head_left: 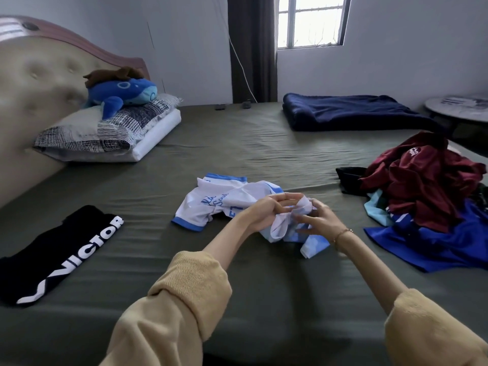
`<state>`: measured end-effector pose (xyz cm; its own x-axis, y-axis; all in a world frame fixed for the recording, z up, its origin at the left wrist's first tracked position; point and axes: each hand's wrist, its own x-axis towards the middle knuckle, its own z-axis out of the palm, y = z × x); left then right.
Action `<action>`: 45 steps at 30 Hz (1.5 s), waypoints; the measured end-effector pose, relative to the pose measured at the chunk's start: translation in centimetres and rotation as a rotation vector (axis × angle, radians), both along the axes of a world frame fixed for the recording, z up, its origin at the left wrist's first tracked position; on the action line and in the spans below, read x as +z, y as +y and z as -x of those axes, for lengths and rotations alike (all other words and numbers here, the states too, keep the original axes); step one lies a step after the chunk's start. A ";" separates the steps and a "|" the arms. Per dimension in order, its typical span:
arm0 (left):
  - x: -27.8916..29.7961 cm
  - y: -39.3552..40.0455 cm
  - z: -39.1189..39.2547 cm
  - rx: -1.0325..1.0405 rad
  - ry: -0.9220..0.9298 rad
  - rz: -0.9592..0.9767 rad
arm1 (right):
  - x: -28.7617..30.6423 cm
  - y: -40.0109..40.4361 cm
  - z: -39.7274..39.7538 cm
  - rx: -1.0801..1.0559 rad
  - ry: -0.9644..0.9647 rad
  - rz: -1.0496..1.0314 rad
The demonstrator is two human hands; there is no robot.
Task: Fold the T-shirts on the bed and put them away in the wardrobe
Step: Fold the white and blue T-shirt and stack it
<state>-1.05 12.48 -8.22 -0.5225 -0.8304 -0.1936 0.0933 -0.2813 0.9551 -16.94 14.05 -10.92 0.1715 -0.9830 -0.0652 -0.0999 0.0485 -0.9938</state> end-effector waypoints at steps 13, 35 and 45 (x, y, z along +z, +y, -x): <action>-6.3 -0.6 3.2 0.169 -1.021 0.604 | 0.2 -0.5 4.0 -0.277 -0.619 -0.158; -3.4 -0.8 6.5 0.089 -0.853 0.806 | -0.9 -2.0 4.9 -0.302 0.112 -0.200; -2.6 -0.9 2.4 0.190 -0.887 0.679 | 1.6 -2.4 0.3 -0.272 -0.099 0.000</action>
<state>-3.42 11.53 -10.86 -0.2795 -0.9561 0.0881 -0.7070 0.2670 0.6549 -17.21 11.70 -9.35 -0.0930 -0.9938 -0.0609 0.0141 0.0598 -0.9981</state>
